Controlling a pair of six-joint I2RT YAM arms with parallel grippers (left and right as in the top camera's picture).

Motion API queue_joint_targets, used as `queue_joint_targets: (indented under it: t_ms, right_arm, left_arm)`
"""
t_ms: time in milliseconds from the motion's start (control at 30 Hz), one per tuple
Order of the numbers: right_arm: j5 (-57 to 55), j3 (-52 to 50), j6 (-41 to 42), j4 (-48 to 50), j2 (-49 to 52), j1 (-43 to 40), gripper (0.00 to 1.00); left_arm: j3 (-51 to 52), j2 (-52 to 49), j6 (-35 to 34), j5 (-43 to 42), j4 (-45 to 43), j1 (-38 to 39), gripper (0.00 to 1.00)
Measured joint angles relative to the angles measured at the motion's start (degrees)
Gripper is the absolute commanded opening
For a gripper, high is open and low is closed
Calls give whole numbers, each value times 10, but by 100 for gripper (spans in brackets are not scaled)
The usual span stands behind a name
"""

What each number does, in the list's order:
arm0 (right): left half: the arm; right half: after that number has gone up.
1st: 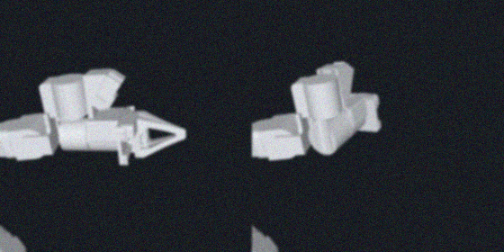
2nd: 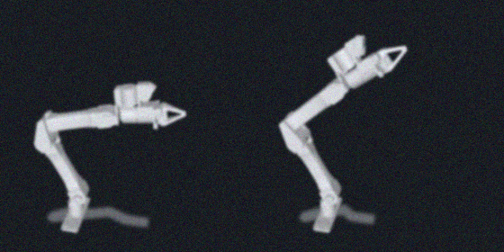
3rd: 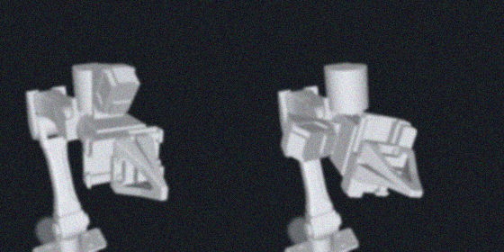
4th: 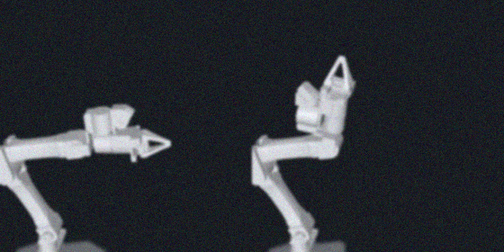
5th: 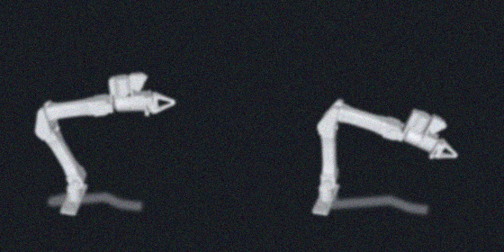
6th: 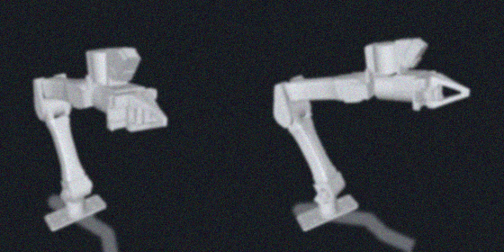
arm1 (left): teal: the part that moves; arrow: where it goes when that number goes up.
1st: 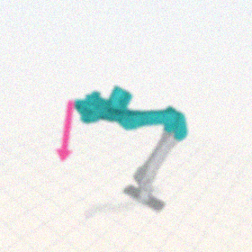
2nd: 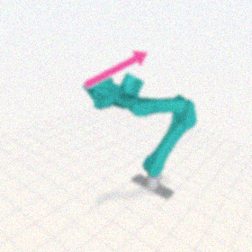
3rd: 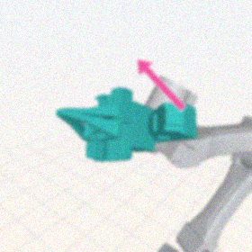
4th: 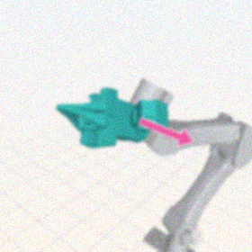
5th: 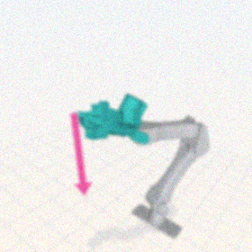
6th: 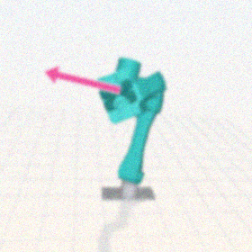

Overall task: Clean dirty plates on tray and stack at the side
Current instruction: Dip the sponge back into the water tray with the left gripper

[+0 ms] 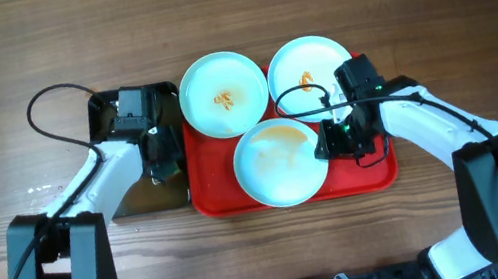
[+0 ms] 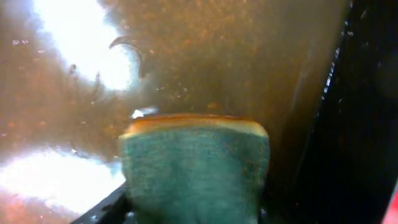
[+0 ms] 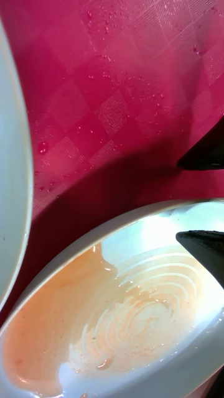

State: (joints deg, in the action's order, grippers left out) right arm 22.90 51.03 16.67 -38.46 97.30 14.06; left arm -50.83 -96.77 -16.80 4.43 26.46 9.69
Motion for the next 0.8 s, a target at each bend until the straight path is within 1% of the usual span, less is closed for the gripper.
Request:
queue_joint_targets:
  t_ms: [33, 167, 200, 233, 267, 333, 400, 467, 533, 567, 600, 633, 767, 800]
  right_arm:
    - [0, 0, 0, 0, 0, 0, 33]
    - [0, 0, 0, 0, 0, 0, 33]
    - [0, 0, 0, 0, 0, 0, 33]
    - [0, 0, 0, 0, 0, 0, 33]
    - [0, 0, 0, 0, 0, 0, 33]
    - [0, 0, 0, 0, 0, 0, 32]
    - [0, 0, 0, 0, 0, 0, 33]
    - [0, 0, 0, 0, 0, 0, 33]
    - [0, 0, 0, 0, 0, 0, 32]
    - [0, 0, 0, 0, 0, 0, 32]
    - [0, 0, 0, 0, 0, 0, 33]
    - [0, 0, 0, 0, 0, 0, 33]
    - [0, 0, 0, 0, 0, 0, 33]
    - [0, 0, 0, 0, 0, 0, 33]
  left_arm:
    - [0, 0, 2, 0, -1, 0, 4]
    - [0, 0, 2, 0, -15, 0, 4]
    - [0, 0, 2, 0, -23, 0, 10]
    - [0, 0, 2, 1, -30, 0, 44]
    - [0, -1, 1, 3, -36, 0, 61]
    - [0, -1, 6, 4, -33, 0, 63]
    - [0, -1, 5, 5, -11, 0, 64]
    - [0, -1, 5, 3, 21, 0, 59]
    - [0, -1, 5, -6, 52, 0, 46]
    - [0, -1, 8, -12, 57, 0, 30]
    - [0, -1, 9, -15, 61, 0, 10]
    - [0, -1, 6, -18, 60, 0, 4]
    - [0, -1, 9, -26, 46, 0, 4]
    - [0, -1, 9, -26, 43, 0, 9]
